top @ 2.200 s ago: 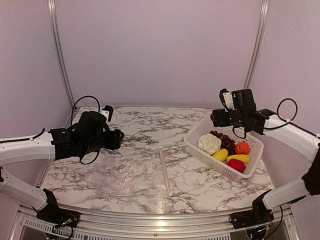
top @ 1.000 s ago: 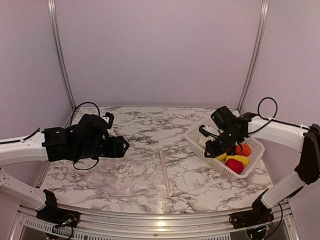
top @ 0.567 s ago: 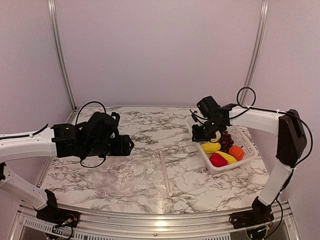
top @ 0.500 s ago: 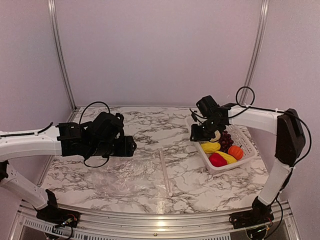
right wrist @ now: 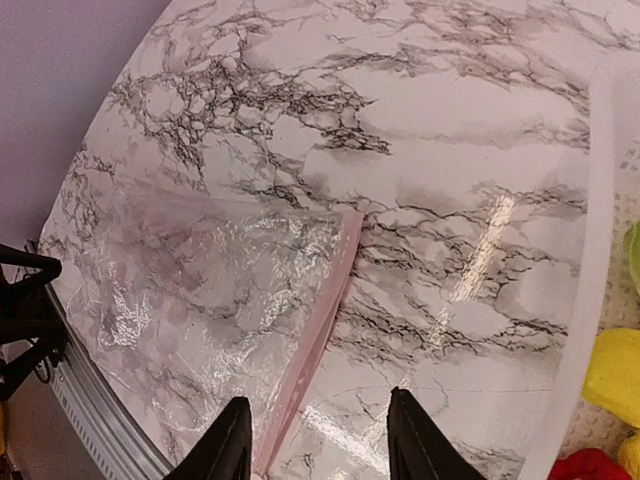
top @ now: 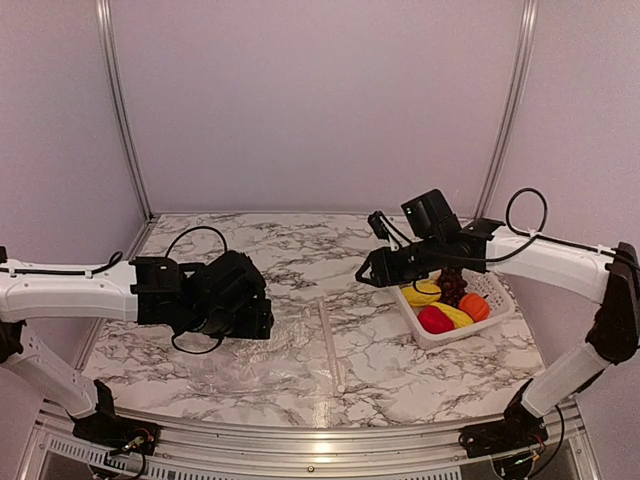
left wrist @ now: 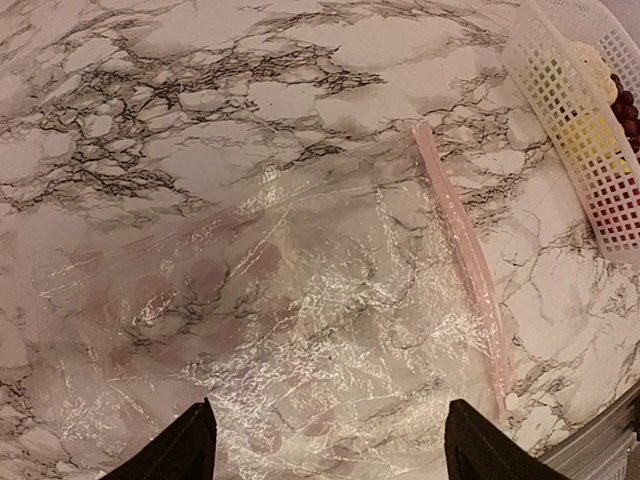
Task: Place the food in the zip-top bag and seal the zipper
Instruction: Adjust the bin at the corner of the board, then adjust the zipper food storage bag at the center of the board, then pick up the zipper food storage bag at the center of the board.
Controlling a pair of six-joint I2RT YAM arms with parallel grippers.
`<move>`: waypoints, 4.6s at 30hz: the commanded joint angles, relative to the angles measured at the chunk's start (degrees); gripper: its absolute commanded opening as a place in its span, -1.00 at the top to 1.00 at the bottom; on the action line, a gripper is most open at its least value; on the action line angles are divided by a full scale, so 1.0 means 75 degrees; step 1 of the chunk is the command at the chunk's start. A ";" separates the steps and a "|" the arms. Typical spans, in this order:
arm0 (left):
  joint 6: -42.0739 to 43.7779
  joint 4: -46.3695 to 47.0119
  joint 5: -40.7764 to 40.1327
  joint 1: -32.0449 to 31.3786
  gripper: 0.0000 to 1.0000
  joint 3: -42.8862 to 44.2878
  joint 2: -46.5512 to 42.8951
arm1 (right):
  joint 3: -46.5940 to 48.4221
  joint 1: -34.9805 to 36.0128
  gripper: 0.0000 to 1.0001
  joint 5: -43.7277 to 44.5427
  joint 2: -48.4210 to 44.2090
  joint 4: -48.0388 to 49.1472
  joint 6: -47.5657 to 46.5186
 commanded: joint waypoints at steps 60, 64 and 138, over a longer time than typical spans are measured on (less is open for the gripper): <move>-0.0076 0.0907 0.0739 0.0939 -0.33 -0.0575 0.0958 | 0.0901 0.1446 0.30 -0.0395 0.3083 0.0747 0.0997; -0.0690 -0.0722 0.0213 0.0872 -0.37 0.1337 0.2324 | 0.1191 0.1386 0.08 0.1530 0.2167 -0.0692 0.1155; -0.0272 -0.1765 -0.0667 0.0100 1.00 0.4219 0.3227 | 0.0458 0.0759 -0.01 -0.0638 0.1448 0.0688 0.1028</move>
